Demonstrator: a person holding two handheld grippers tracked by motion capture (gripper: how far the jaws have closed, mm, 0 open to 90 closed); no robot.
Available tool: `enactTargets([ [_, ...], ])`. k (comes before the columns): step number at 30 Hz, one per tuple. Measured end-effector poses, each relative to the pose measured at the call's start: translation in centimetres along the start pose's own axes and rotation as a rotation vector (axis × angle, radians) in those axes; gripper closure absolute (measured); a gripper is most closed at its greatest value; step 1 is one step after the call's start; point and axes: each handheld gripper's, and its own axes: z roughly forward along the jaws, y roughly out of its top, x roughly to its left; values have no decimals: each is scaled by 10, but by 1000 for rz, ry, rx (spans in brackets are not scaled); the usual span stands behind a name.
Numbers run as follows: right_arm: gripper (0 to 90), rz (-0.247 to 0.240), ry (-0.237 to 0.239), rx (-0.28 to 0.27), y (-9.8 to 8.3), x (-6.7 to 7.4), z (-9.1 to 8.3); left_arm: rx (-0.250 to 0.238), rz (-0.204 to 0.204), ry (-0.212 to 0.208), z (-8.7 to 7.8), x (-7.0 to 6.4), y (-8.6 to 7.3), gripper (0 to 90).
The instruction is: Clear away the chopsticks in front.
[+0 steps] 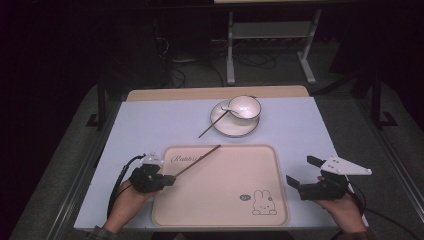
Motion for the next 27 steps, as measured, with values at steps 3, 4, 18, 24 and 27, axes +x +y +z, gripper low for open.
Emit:
enactTargets([
  [3,0,2,0,1,0,0,0,13,0,6,4,-1,0,852],
  [4,0,2,0,1,0,0,0,19,1,12,6,-1,0,852],
  [18,0,-3,1,0,0,0,0,35,-13,10,13,3,0,836],
  [24,0,-2,1,0,0,0,0,33,-15,4,13,3,-1,828],
  [27,0,-3,1,0,0,0,0,33,-17,1,13,3,-1,821],
])
